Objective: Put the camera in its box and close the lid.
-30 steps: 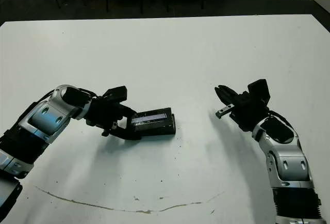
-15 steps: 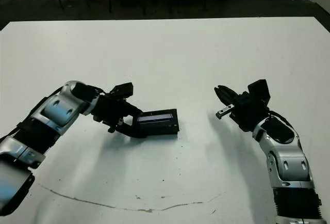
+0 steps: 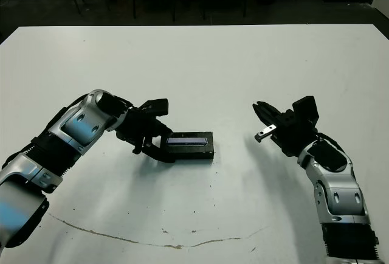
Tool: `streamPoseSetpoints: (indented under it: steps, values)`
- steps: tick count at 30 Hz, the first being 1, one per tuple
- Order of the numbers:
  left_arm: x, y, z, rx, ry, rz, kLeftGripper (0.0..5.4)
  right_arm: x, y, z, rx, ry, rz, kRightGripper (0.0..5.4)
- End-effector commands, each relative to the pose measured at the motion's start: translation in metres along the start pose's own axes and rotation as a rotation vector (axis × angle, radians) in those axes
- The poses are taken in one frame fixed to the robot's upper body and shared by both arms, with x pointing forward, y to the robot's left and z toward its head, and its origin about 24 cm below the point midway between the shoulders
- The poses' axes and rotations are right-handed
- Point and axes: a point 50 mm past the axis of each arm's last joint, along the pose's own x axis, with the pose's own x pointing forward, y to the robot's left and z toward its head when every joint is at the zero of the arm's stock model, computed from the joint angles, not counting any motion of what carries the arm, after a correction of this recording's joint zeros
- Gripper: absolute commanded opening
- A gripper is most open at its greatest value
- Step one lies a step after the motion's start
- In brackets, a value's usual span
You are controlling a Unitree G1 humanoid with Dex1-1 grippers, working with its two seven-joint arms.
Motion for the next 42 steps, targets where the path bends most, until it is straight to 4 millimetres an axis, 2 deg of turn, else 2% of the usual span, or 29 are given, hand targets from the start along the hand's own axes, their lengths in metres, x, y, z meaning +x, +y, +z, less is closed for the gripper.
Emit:
streamPoseSetpoints:
  steps: [1, 10, 15, 23, 28, 32, 34, 38, 42]
  values:
    - [0.026, -0.016, -0.012, -0.026, 0.031, -0.065, 2.86, -0.002, 0.002, -0.007, 0.009, 0.041, -0.005, 0.0]
    - [0.007, -0.019, -0.052, -0.119, 0.018, 0.027, 4.49, -0.001, -0.001, -0.01, 0.031, 0.041, -0.003, 0.0]
    - [-0.01, -0.026, -0.072, -0.162, 0.036, 0.089, 5.39, -0.001, 0.001, -0.009, 0.03, 0.04, -0.004, 0.0]
    - [-0.054, -0.06, -0.117, -0.093, 0.037, 0.283, 5.39, -0.002, 0.004, -0.01, 0.049, 0.036, 0.001, 0.0]
    - [-0.087, -0.076, -0.129, -0.162, 0.011, 0.385, 5.39, -0.001, 0.007, -0.009, 0.047, 0.037, -0.006, 0.0]
    - [-0.108, -0.079, -0.126, -0.231, -0.068, 0.564, 5.39, 0.0, 0.007, -0.009, 0.045, 0.033, -0.004, 0.0]
    - [-0.111, -0.078, -0.117, -0.261, -0.192, 0.736, 5.31, 0.001, 0.007, -0.009, 0.046, 0.034, -0.01, 0.0]
    - [-0.099, -0.074, -0.085, -0.296, -0.487, 1.094, 4.79, 0.003, 0.007, -0.008, 0.064, 0.036, -0.025, 0.0]
    - [-0.08, -0.074, -0.04, -0.346, -0.691, 1.269, 4.0, 0.004, 0.008, -0.005, 0.047, 0.041, -0.035, 0.0]
